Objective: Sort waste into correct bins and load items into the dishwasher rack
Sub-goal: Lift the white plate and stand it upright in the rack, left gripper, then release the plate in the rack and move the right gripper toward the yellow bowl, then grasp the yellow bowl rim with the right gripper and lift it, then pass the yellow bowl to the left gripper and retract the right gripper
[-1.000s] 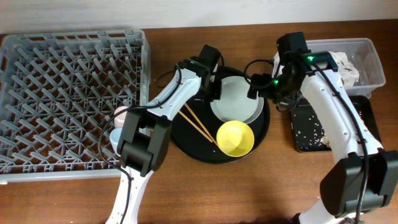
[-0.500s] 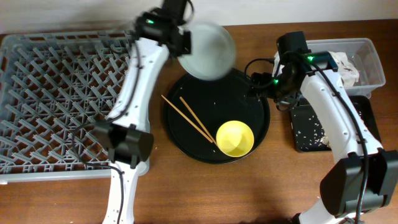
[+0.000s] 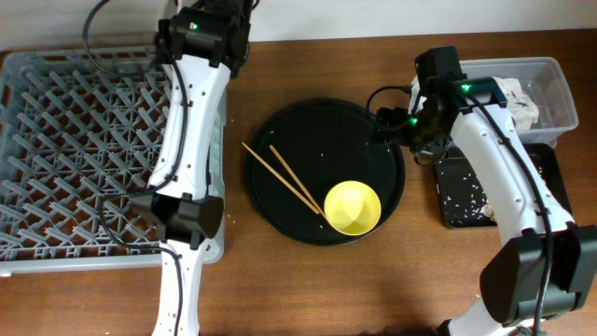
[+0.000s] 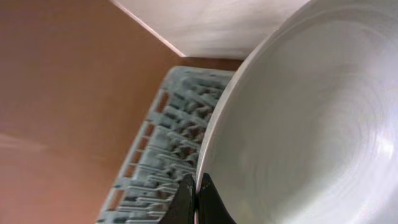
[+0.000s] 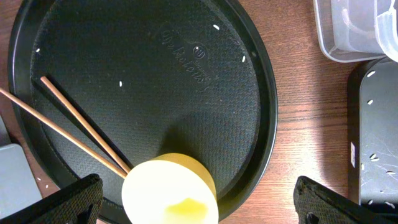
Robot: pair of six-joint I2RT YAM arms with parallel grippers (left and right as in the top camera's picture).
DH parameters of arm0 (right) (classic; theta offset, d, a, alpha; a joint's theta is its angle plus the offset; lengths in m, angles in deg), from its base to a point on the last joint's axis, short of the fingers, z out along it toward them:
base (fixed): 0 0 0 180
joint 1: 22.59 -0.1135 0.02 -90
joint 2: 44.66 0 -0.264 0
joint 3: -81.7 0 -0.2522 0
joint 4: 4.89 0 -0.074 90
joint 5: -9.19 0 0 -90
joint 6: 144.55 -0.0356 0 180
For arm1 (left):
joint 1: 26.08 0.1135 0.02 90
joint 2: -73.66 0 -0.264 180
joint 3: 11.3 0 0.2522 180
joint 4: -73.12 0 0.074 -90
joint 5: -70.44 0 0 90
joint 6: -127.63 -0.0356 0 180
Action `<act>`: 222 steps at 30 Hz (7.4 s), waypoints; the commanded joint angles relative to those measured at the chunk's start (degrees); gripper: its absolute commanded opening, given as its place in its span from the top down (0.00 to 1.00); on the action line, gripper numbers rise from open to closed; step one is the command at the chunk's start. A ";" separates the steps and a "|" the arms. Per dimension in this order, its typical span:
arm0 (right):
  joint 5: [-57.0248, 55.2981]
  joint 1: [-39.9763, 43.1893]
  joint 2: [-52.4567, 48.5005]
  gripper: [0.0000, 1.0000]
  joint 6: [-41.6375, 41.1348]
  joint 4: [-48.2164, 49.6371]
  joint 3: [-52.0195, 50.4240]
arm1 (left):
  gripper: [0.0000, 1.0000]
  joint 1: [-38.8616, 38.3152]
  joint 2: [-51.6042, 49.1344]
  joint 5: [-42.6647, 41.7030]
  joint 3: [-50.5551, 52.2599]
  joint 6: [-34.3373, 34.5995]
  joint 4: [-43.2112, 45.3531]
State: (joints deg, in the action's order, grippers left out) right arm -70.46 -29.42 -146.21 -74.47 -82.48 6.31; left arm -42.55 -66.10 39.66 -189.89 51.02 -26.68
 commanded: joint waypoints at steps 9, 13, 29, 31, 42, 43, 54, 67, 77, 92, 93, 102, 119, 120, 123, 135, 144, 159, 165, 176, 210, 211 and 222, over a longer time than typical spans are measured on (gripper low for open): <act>-0.76 0.11 -0.07 0.01 0.15 0.17 0.00 | 1.00 5.62 -3.91 6.51 1.16 -0.42 1.09; -0.74 0.11 -0.07 0.01 0.15 0.07 0.02 | 1.00 5.66 -3.91 6.25 2.93 -0.42 1.38; 1.86 0.11 -0.07 0.01 -0.09 -1.16 0.00 | 1.00 5.79 -4.07 6.36 7.69 -7.91 11.72; 1.84 0.11 -0.07 0.02 -0.07 -1.18 0.02 | 1.00 5.77 -4.13 6.27 7.74 -7.89 12.33; 1.60 0.13 -0.07 0.02 -0.02 -1.16 0.02 | 1.00 5.79 -7.72 6.21 8.07 -7.41 13.42; 1.60 0.11 -0.07 0.02 -0.02 -1.16 0.02 | 1.00 5.84 -8.59 6.23 8.07 -7.41 13.42; 1.62 0.11 -0.07 0.02 -0.04 -0.72 0.02 | 1.00 8.35 -11.98 11.63 8.02 -6.64 16.22; 1.62 0.11 -0.07 0.02 -0.04 -0.70 0.02 | 0.28 7.96 -12.00 -1.60 8.04 -6.64 15.69; 1.64 0.11 -0.07 0.01 -0.07 -0.46 0.02 | 0.01 7.45 -8.57 -23.26 -3.17 -6.62 11.32; -0.15 0.17 10.86 0.00 2.14 -7.37 5.73 | 0.06 6.36 -0.96 -80.70 -13.92 -11.76 -10.69; -0.94 0.17 12.85 0.00 2.14 -8.15 5.79 | 0.06 5.99 -0.70 -80.65 -13.92 -11.76 -10.69; -8.39 0.17 24.46 0.00 1.62 -15.02 5.79 | 0.06 0.83 10.82 -77.15 -1.81 -12.98 -10.69; -1.07 -7.87 4.22 0.34 -0.59 -7.72 -5.16 | 0.11 -1.01 27.82 -78.60 57.07 -8.39 8.26; -1.09 -7.89 3.34 0.34 -0.59 -7.43 -5.79 | 0.11 -1.07 27.82 -78.73 58.18 -8.22 9.31; -1.16 -7.78 1.25 0.35 -0.52 -6.73 -7.30 | 0.11 -1.90 27.82 -79.62 59.74 -8.24 11.30; -1.99 -7.78 0.79 0.49 -0.52 0.76 -13.97 | 0.25 -4.63 27.36 -69.90 59.95 -3.45 16.31; -2.01 -7.78 0.79 0.60 -0.50 8.39 -21.88 | 0.25 -2.27 27.36 -70.12 59.95 -2.69 17.88; -4.98 -7.85 0.79 0.75 -0.52 10.73 -23.45 | 0.25 -2.25 27.36 -70.10 59.95 -2.69 18.34; -4.94 -7.89 0.79 0.76 -0.52 10.95 -23.45 | 0.26 -2.27 27.21 -70.14 59.98 -2.23 18.78; -4.55 -7.89 -1.81 0.87 -1.60 13.42 -23.45 | 0.25 -2.27 27.21 -70.36 59.98 -2.03 19.47; 3.15 7.37 -1.88 0.28 4.74 2.54 -2.40 | 0.29 -9.64 26.82 -77.26 73.33 2.08 34.42; 2.60 7.89 -1.88 0.28 4.74 1.86 -2.40 | 0.30 -9.66 26.71 -77.29 74.10 2.08 35.32; 2.47 8.63 -1.88 0.27 6.21 -1.31 -2.45 | 0.38 -12.81 21.70 -74.69 77.26 2.47 40.39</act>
State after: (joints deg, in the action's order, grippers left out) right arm -67.05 -20.85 -149.54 -69.03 -83.38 3.12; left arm -54.38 -41.21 -35.83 -113.18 52.73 13.34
